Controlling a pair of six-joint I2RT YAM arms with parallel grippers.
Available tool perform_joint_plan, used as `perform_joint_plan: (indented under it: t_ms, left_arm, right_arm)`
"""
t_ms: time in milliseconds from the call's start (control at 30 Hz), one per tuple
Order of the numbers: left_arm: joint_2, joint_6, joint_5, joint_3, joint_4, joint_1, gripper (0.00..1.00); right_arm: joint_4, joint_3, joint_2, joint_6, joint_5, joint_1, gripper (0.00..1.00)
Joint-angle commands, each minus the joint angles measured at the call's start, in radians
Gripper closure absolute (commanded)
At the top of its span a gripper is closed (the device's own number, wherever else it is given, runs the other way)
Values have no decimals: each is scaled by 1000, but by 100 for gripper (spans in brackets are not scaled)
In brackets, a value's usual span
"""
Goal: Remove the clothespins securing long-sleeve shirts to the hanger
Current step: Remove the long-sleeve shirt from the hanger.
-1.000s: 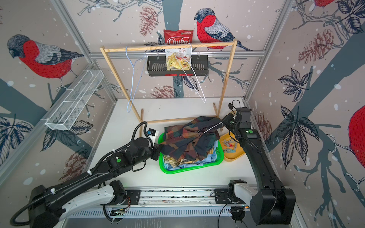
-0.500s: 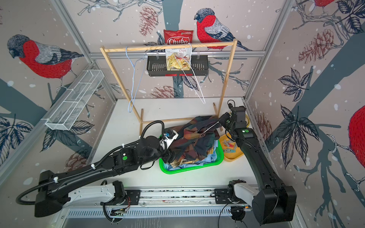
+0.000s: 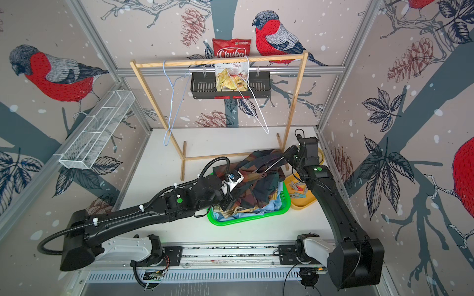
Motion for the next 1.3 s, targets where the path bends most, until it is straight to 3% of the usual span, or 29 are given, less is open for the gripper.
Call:
perform_joint_plan:
  t_ms: [0, 333, 700, 800, 833, 900, 1000, 1200, 1267]
  left_arm:
    - [-5, 5, 15, 13, 55, -18, 100]
    - [-7, -29, 9, 9, 47, -164, 100]
    - [-94, -182, -101, -188, 67, -151, 100]
    - [-100, -138, -119, -170, 61, -149, 100]
    - [-101, -109, -114, -154, 51, -152, 91]
    - [-113, -55, -126, -118, 38, -174, 60]
    - [-161, 20, -124, -119, 69, -218, 31]
    - [-146, 96, -256, -104, 107, -245, 3]
    - [-115, 96, -354, -107, 140, -243, 2]
  right_arm:
    - [36, 7, 8, 11, 11, 3, 100]
    - [66, -16, 44, 45, 42, 15, 100]
    - [67, -29, 24, 50, -22, -36, 100]
    - [70, -32, 28, 47, -31, -29, 100]
    - [71, -35, 31, 46, -33, -25, 100]
    - [78, -41, 34, 49, -36, -21, 100]
    - [86, -48, 36, 50, -42, -20, 100]
    - [88, -44, 32, 44, -50, -21, 100]
    - [88, -42, 31, 43, -53, -21, 100]
